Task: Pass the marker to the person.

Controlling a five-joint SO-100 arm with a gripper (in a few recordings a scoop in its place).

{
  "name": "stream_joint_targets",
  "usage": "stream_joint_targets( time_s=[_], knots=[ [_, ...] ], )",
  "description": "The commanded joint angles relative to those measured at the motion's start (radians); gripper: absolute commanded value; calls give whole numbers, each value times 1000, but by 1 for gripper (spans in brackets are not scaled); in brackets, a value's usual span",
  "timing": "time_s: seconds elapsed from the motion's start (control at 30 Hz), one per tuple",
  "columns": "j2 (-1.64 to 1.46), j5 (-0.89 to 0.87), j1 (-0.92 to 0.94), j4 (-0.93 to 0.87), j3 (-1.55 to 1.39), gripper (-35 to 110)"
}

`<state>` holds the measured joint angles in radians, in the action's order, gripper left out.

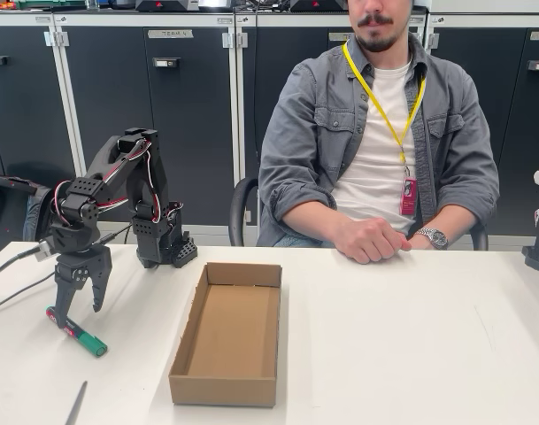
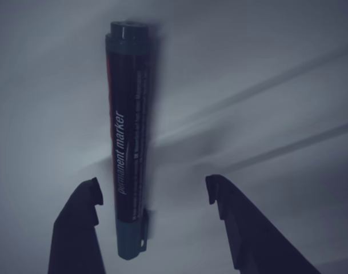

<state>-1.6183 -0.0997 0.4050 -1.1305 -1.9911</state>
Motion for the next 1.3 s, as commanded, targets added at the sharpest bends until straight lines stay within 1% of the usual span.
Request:
stream_joint_targets(
  time_s=[0.0,0.3,0.5,0.67,0.8,1.0,1.27],
  knots=[
    [37,6,12,-20,86,41],
    [120,15,51,-35,149,40],
    [126,17,58,28,132,39],
    [135,17,57,126,127,25],
    [141,17,57,196,118,19],
    [149,12,57,235,118,-5],
    [132,-12,34,176,121,-5]
  ],
)
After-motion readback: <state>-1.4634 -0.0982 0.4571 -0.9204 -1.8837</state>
